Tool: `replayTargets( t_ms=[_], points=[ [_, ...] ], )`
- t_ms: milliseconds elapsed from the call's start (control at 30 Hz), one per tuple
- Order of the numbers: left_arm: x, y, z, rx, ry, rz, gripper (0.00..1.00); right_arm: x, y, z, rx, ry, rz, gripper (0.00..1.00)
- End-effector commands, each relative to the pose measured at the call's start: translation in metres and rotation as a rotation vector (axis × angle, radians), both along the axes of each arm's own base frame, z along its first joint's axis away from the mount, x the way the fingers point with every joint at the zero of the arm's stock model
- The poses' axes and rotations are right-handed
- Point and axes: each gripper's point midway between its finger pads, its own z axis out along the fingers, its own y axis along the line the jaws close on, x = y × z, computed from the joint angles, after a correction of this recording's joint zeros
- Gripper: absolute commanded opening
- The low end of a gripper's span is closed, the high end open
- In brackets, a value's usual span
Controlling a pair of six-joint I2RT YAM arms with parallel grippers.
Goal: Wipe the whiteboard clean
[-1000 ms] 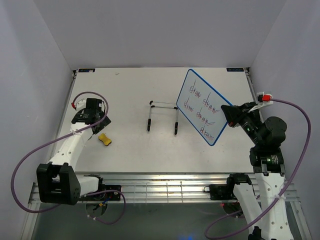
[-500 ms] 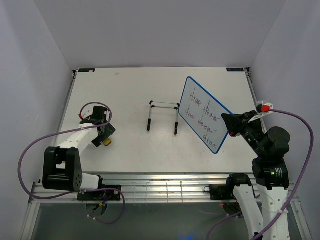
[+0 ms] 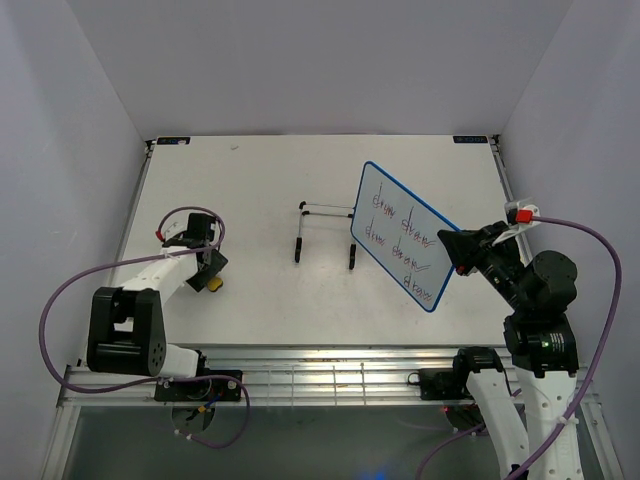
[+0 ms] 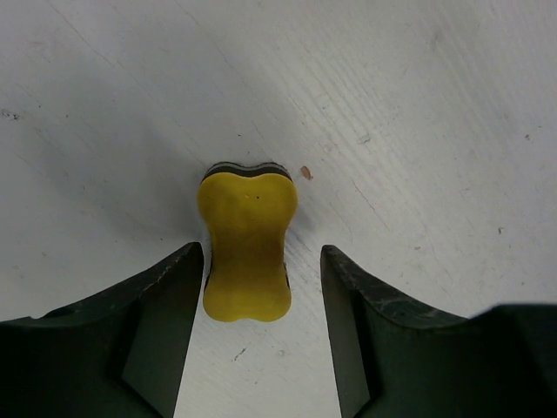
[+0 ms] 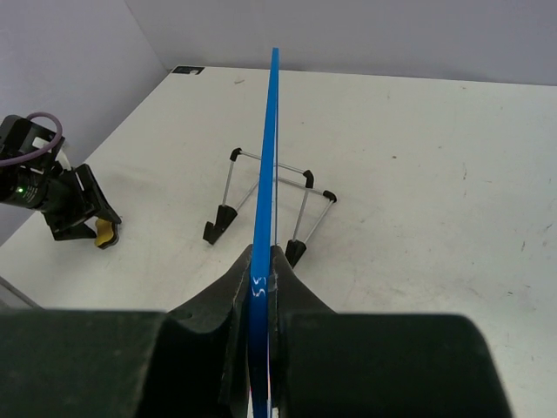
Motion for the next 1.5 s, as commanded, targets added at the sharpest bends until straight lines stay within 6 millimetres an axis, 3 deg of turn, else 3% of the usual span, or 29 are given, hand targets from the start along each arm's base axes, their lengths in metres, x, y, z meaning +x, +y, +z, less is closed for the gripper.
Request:
replayTargets(
  t_ms=[0, 133, 267, 333, 500, 533, 600, 633, 733, 867, 900, 1000, 1167, 1300, 1467],
  points=[
    [0.002, 0.006, -0.001, 0.020, -0.010, 0.053, 0.66, -0.008, 0.002, 0.057, 0.009, -0.198, 0.014, 0.08],
    [0.002, 0.006, -0.001, 0.018, -0.021, 0.064, 0.54, -0.007, 0.003, 0.056, 0.007, -0.194, 0.021, 0.08],
    [0.001, 0.005, -0.002, 0.011, -0.024, 0.063, 0.47, -0.006, 0.006, 0.053, 0.011, -0.183, 0.040, 0.08],
    [0.002, 0.005, -0.002, 0.008, -0.029, 0.061, 0.34, -0.006, 0.007, 0.052, 0.013, -0.179, 0.045, 0.08],
    [0.002, 0.000, -0.002, -0.016, -0.031, 0.041, 0.27, 0.000, 0.009, 0.043, 0.013, -0.147, 0.060, 0.08],
    [0.004, -0.002, 0.004, -0.025, -0.052, 0.034, 0.18, 0.002, 0.010, 0.040, 0.017, -0.132, 0.061, 0.08],
    [0.006, -0.009, 0.014, -0.053, -0.078, -0.009, 0.16, 0.004, 0.011, 0.033, 0.030, -0.109, 0.066, 0.08],
    [0.010, -0.013, 0.029, -0.069, -0.135, -0.030, 0.15, 0.003, 0.012, 0.033, 0.046, -0.105, 0.067, 0.08],
    [0.011, -0.035, 0.055, -0.111, -0.222, -0.136, 0.15, -0.002, 0.022, 0.031, 0.092, -0.130, 0.131, 0.08],
    [0.001, -0.070, 0.112, -0.211, -0.425, -0.282, 0.10, 0.001, 0.039, 0.013, 0.229, -0.098, 0.237, 0.08],
    [-0.003, -0.078, 0.117, -0.238, -0.451, -0.313, 0.09, 0.006, 0.037, -0.002, 0.247, -0.094, 0.220, 0.08],
    [-0.016, -0.112, 0.144, -0.367, -0.555, -0.457, 0.05, 0.011, 0.022, -0.020, 0.283, -0.116, 0.104, 0.08],
    [-0.033, -0.151, 0.154, -0.466, -0.598, -0.622, 0.00, 0.015, -0.008, -0.024, 0.282, -0.152, -0.089, 0.08],
    [-0.038, -0.172, 0.154, -0.477, -0.592, -0.685, 0.00, 0.014, 0.007, -0.034, 0.292, -0.104, -0.001, 0.08],
    [-0.042, -0.210, 0.157, -0.482, -0.619, -0.754, 0.00, 0.010, 0.012, -0.062, 0.299, -0.054, 0.032, 0.08]
  ],
)
